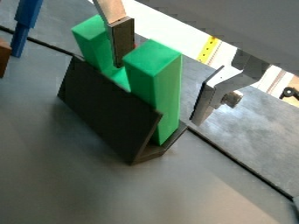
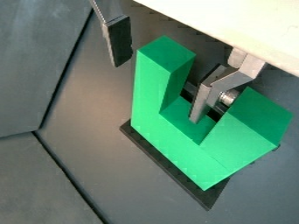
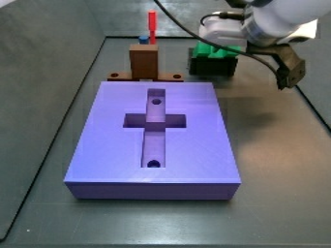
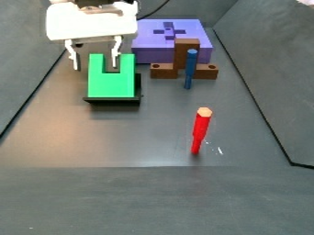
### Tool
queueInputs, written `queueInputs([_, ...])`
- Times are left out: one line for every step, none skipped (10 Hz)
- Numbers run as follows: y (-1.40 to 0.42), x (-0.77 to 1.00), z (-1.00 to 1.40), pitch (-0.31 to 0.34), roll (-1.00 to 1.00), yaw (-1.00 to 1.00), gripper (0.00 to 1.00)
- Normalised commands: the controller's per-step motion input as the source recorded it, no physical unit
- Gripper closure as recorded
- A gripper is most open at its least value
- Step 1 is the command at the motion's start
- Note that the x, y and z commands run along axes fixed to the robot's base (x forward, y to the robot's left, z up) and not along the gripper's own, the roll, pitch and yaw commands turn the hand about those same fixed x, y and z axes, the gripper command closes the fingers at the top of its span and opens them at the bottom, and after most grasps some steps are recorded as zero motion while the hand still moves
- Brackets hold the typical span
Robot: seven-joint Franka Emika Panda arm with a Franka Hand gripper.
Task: Pick up the green object. Move up. Place the green object on the fixture. Regrasp the green object. Move to above the board. Insert the green object.
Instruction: Regrasp the green object.
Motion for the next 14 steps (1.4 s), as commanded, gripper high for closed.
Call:
queueInputs([0.00,0.01,-0.13,0.060,0.11,0.00,0.00])
queueInputs([0.00,0.03,-0.02,0.077,0.05,0.00,0.00])
queueInputs([0.00,0.00,0.00,0.000,0.09,0.00,0.00])
queueInputs([0.00,0.00,0.00,0.037,0.13,0.00,0.00])
queueInputs([0.00,0.00,0.00,0.000,0.01,0.00,0.00])
queueInputs([0.00,0.00,0.01,0.000,0.01,0.00,0.00])
queueInputs([0.00,0.00,0.04,0.000,0.00,0.00,0.00])
queueInputs([0.00,0.00,0.02,0.000,0.00,-0.02,0.00])
queueInputs([0.00,0.00,0.00,0.000,0.00,0.00,0.00])
queueInputs([0.00,0.00,0.00,0.000,0.00,0.00,1.00])
queueInputs([0.00,0.00,0.00,0.000,0.00,0.00,1.00])
queueInputs([0.00,0.00,0.00,0.000,0.00,0.00,1.00])
queueInputs([0.00,0.00,0.00,0.000,0.00,0.00,1.00])
queueInputs([0.00,0.00,0.00,0.000,0.00,0.00,1.00])
